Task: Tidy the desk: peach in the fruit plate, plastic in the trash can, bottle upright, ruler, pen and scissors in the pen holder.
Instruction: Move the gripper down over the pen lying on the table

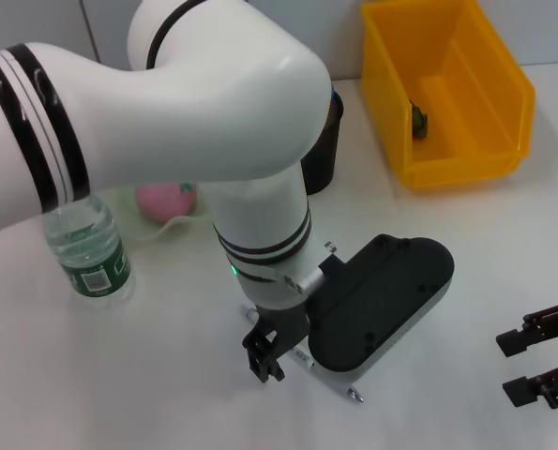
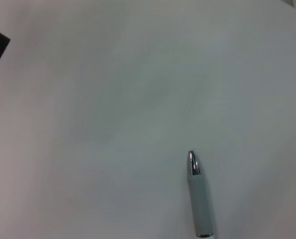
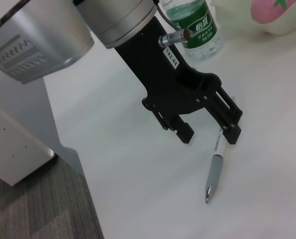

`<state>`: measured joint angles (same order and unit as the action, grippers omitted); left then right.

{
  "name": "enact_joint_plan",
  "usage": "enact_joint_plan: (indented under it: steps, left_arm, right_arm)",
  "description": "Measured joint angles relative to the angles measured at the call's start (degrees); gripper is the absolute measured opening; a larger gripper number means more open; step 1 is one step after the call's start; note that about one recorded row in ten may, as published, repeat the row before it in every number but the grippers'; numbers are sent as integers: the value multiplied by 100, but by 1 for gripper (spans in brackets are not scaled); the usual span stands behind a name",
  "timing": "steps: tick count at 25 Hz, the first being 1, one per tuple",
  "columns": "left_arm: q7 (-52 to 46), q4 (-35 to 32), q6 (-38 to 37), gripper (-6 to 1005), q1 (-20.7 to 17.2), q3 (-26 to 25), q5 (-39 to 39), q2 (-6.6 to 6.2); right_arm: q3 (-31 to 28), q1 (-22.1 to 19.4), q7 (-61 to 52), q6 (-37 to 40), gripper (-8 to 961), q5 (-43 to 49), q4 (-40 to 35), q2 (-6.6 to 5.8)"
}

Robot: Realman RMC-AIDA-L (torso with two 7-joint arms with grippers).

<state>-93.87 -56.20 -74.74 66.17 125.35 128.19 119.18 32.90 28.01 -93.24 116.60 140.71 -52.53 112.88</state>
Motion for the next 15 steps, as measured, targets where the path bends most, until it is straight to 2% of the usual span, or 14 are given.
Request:
enact_joint_plan:
  steps: [15]
  left_arm:
    - [-66,21,37,734,-9,38,5,0]
  right_arm:
    - [146,102,-32,1,752,0,-2,15]
